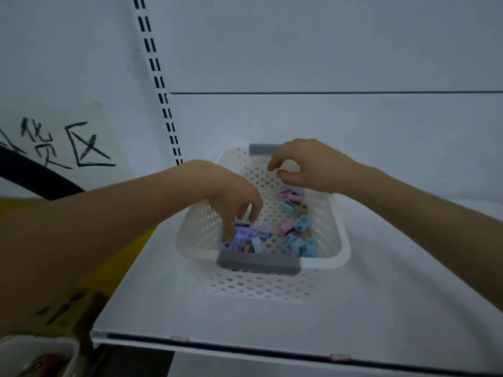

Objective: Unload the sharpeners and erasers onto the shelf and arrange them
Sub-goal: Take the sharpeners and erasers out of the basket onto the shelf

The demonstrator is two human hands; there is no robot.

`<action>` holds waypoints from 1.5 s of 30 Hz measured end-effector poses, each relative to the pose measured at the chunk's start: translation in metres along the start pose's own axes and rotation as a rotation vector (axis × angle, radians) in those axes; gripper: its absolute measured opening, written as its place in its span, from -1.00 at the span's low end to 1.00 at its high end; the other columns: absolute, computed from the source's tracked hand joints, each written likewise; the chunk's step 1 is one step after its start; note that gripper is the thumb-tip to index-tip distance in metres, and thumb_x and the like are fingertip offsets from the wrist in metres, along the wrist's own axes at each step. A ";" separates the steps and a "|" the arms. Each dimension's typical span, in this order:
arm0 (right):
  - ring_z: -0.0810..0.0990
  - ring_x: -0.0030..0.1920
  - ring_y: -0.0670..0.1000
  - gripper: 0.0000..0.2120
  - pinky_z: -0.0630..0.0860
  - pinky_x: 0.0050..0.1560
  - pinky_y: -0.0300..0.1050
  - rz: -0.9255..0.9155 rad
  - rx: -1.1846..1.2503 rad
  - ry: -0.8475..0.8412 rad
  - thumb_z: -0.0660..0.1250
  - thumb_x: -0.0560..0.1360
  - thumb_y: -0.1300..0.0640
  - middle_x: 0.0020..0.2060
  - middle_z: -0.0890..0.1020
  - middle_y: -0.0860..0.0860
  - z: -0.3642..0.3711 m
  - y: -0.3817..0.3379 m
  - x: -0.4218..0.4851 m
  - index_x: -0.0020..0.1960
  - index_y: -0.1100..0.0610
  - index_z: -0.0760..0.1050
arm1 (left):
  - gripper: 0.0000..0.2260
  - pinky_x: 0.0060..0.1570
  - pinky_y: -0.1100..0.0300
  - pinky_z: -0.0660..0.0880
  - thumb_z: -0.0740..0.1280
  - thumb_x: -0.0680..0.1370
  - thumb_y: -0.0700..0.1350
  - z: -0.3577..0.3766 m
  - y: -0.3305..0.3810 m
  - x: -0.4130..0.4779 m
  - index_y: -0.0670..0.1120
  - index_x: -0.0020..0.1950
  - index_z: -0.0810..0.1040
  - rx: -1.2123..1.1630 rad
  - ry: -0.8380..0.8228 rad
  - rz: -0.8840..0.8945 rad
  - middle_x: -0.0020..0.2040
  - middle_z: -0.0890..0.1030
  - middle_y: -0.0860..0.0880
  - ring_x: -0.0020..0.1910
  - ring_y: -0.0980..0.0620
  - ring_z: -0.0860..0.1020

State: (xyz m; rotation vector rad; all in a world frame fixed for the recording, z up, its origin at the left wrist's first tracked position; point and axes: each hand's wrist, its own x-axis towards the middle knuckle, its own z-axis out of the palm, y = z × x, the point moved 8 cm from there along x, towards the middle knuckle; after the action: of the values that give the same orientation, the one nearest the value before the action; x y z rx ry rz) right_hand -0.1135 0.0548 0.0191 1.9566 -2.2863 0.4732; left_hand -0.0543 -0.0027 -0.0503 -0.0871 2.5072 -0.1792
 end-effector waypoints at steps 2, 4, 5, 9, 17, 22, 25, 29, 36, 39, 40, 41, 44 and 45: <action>0.46 0.02 -0.10 -0.78 0.33 0.05 -0.28 -0.001 0.016 0.003 0.28 0.48 0.17 0.07 0.59 -0.02 0.000 0.001 0.001 0.11 0.09 0.54 | -0.52 -0.14 0.29 0.37 0.50 0.36 0.02 -0.005 -0.001 0.003 0.01 0.21 0.42 -0.040 0.050 0.018 0.02 0.49 0.04 -0.18 0.14 0.41; 0.43 -0.03 -0.15 -0.79 0.30 0.00 -0.34 -0.003 0.037 0.011 0.28 0.48 0.18 0.05 0.60 -0.02 -0.001 0.002 0.001 0.10 0.10 0.55 | -0.56 -0.23 0.39 0.34 0.46 0.40 0.01 -0.011 -0.001 0.005 0.01 0.22 0.42 -0.108 0.122 0.044 0.06 0.51 0.04 -0.26 0.22 0.40; 0.42 -0.05 -0.17 -0.80 0.28 -0.02 -0.37 -0.003 0.049 0.013 0.28 0.48 0.18 0.04 0.60 -0.02 -0.001 0.003 0.001 0.09 0.10 0.56 | -0.58 -0.23 0.43 0.32 0.44 0.43 0.01 -0.014 -0.001 0.005 0.01 0.23 0.42 -0.144 0.149 0.054 0.10 0.52 0.03 -0.26 0.24 0.41; 0.44 -0.05 -0.20 -0.81 0.27 -0.05 -0.41 -0.003 0.086 0.014 0.28 0.48 0.18 0.01 0.61 -0.06 0.000 0.004 0.002 0.07 0.09 0.57 | -0.50 -0.04 0.40 0.41 0.42 0.45 -0.05 -0.019 -0.001 -0.002 0.07 0.34 0.35 -0.268 0.102 0.112 0.24 0.45 0.07 0.03 0.19 0.49; 0.45 -0.03 -0.22 -0.83 0.29 -0.12 -0.55 -0.003 0.148 -0.007 0.29 0.49 0.17 -0.10 0.54 -0.18 0.002 0.005 0.002 0.05 0.06 0.57 | -0.65 -0.12 0.36 0.46 0.50 0.28 0.12 0.006 0.011 0.025 0.05 -0.04 0.53 -0.204 0.018 0.118 0.11 0.53 0.10 0.04 0.14 0.49; 0.48 -0.04 -0.19 -0.83 0.28 -0.11 -0.54 0.000 0.162 -0.019 0.28 0.49 0.16 -0.10 0.55 -0.16 0.003 0.005 0.002 0.05 0.06 0.57 | -0.67 0.21 0.06 0.43 0.52 0.34 -0.12 -0.004 0.010 0.009 -0.01 0.04 0.52 -0.276 0.051 0.190 0.00 0.47 0.10 0.10 0.05 0.43; 0.49 -0.03 -0.17 -0.83 0.34 -0.09 -0.45 0.000 0.168 -0.027 0.28 0.49 0.16 -0.08 0.57 -0.14 0.004 0.005 0.002 0.05 0.07 0.57 | -0.77 0.21 0.15 0.42 0.49 0.38 -0.12 -0.006 0.015 0.010 0.04 -0.07 0.49 -0.302 0.092 0.196 -0.08 0.45 0.18 0.07 0.07 0.45; 0.50 -0.05 -0.17 -0.83 0.35 -0.07 -0.39 0.003 0.176 -0.028 0.28 0.49 0.17 -0.07 0.59 -0.11 0.004 0.004 0.001 0.05 0.07 0.57 | -0.77 0.20 0.28 0.36 0.42 0.45 -0.17 -0.011 0.012 0.007 -0.03 0.07 0.52 -0.283 0.103 0.162 -0.07 0.40 0.24 0.03 0.18 0.39; 0.51 -0.08 -0.16 -0.85 0.36 -0.09 -0.43 0.027 0.190 -0.025 0.29 0.49 0.16 -0.10 0.57 -0.12 0.004 0.010 -0.004 0.02 0.07 0.58 | -0.35 0.22 0.20 0.30 0.53 0.31 -0.06 0.001 0.012 0.014 0.04 0.34 0.36 -0.166 -0.021 0.093 0.12 0.33 0.07 0.16 0.07 0.32; 0.51 -0.08 -0.15 -0.84 0.36 -0.10 -0.41 0.034 0.182 -0.026 0.28 0.49 0.17 -0.12 0.55 -0.12 0.003 0.011 -0.005 0.03 0.08 0.58 | -0.47 -0.09 0.26 0.26 0.49 0.38 -0.17 -0.007 0.018 0.010 -0.01 0.28 0.36 -0.138 0.047 0.101 0.06 0.30 0.00 0.04 0.03 0.31; 0.52 -0.07 -0.13 -0.84 0.37 -0.07 -0.36 0.036 0.176 -0.032 0.28 0.49 0.17 -0.11 0.55 -0.11 0.004 0.010 -0.005 0.03 0.08 0.58 | -0.51 -0.15 0.26 0.24 0.48 0.38 -0.17 -0.008 0.017 0.010 -0.03 0.25 0.39 -0.138 0.061 0.091 0.06 0.31 -0.01 0.01 0.03 0.32; 0.52 -0.06 -0.12 -0.83 0.38 -0.03 -0.33 0.037 0.171 -0.040 0.28 0.49 0.17 -0.10 0.57 -0.10 0.004 0.009 -0.004 0.04 0.08 0.58 | -0.55 -0.18 0.27 0.23 0.47 0.39 -0.16 -0.006 0.017 0.010 -0.04 0.22 0.41 -0.129 0.066 0.081 0.05 0.32 -0.01 0.00 0.04 0.32; 0.55 -0.02 -0.09 -0.82 0.41 0.02 -0.28 0.038 0.147 -0.079 0.28 0.48 0.17 -0.02 0.61 -0.05 0.008 0.005 0.002 0.06 0.08 0.57 | -0.61 -0.16 0.28 0.30 0.47 0.39 -0.17 -0.005 0.016 0.009 -0.07 0.17 0.45 -0.139 0.083 0.092 0.02 0.35 0.01 -0.01 0.05 0.33; 0.56 -0.01 -0.08 -0.82 0.43 0.04 -0.26 0.039 0.135 -0.096 0.29 0.48 0.16 -0.01 0.62 -0.04 0.009 0.004 0.003 0.06 0.07 0.57 | -0.62 -0.09 0.28 0.33 0.47 0.39 -0.17 -0.005 0.015 0.008 -0.08 0.16 0.46 -0.155 0.098 0.098 0.02 0.36 0.02 0.01 0.05 0.34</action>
State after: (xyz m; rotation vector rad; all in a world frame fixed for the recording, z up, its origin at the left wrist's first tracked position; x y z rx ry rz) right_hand -0.1170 0.0501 0.0106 2.0406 -2.4143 0.5636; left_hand -0.0642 0.0116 -0.0530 -0.0186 2.6132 0.0522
